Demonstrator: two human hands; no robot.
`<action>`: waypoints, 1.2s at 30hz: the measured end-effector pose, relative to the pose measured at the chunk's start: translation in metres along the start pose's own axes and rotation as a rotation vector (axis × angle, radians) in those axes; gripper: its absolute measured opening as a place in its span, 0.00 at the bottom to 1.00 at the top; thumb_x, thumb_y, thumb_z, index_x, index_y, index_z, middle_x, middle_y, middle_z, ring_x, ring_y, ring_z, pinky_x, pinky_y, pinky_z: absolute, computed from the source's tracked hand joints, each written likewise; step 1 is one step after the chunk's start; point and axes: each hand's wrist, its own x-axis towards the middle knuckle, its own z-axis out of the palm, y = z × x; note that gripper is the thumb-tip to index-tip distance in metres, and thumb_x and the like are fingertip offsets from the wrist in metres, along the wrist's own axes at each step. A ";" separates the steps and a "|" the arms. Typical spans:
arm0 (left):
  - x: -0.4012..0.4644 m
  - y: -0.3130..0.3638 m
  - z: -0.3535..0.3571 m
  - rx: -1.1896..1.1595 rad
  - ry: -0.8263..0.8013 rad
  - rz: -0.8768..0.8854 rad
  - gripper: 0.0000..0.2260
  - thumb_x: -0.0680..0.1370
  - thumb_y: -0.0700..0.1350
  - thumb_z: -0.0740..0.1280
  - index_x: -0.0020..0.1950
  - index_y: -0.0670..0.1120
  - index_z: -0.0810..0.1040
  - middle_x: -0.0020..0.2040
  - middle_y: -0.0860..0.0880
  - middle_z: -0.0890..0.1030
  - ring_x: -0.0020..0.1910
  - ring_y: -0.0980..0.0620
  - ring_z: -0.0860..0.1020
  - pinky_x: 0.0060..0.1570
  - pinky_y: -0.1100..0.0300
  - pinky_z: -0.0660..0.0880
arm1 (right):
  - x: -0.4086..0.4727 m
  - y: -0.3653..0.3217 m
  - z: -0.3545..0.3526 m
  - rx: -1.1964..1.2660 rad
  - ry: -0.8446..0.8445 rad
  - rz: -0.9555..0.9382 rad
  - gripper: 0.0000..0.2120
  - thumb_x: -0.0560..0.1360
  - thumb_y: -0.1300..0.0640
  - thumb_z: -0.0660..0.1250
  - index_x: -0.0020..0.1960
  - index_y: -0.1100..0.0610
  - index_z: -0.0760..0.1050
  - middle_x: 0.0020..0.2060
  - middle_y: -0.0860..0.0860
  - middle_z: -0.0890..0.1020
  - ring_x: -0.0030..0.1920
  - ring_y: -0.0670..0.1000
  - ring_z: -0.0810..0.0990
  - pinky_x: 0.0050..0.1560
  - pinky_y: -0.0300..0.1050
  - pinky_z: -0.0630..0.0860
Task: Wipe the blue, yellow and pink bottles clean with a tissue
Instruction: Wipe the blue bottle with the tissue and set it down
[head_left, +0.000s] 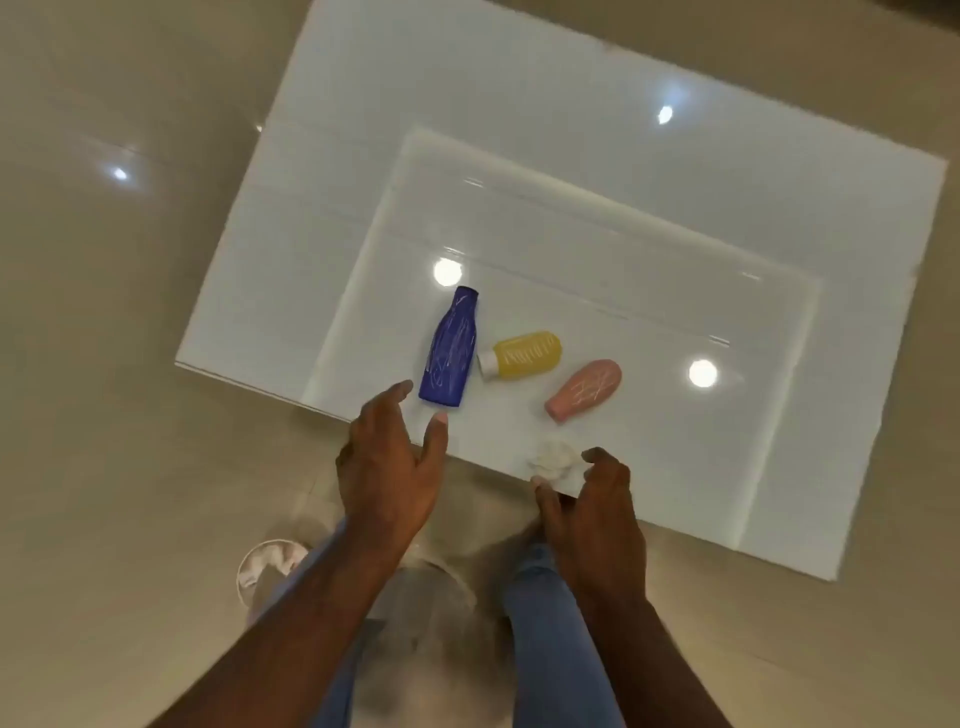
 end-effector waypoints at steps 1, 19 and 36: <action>0.005 -0.003 0.005 -0.006 0.038 0.021 0.27 0.77 0.64 0.60 0.73 0.53 0.66 0.69 0.49 0.73 0.66 0.48 0.71 0.62 0.44 0.75 | 0.005 0.004 0.005 0.004 0.010 -0.004 0.30 0.79 0.34 0.65 0.73 0.46 0.60 0.67 0.48 0.72 0.66 0.53 0.77 0.57 0.51 0.81; 0.090 -0.043 0.061 0.129 0.073 0.366 0.38 0.71 0.76 0.58 0.72 0.51 0.65 0.64 0.51 0.72 0.56 0.57 0.69 0.54 0.55 0.74 | 0.054 0.041 0.049 -0.087 0.277 -0.198 0.17 0.78 0.37 0.61 0.57 0.49 0.74 0.45 0.46 0.82 0.34 0.47 0.77 0.38 0.28 0.61; 0.105 -0.047 0.038 0.078 -0.070 0.368 0.18 0.76 0.59 0.70 0.60 0.51 0.71 0.45 0.54 0.77 0.36 0.58 0.77 0.23 0.73 0.67 | 0.057 0.044 0.014 -0.155 0.059 -0.298 0.07 0.81 0.46 0.58 0.46 0.42 0.73 0.37 0.43 0.80 0.43 0.39 0.79 0.35 0.38 0.72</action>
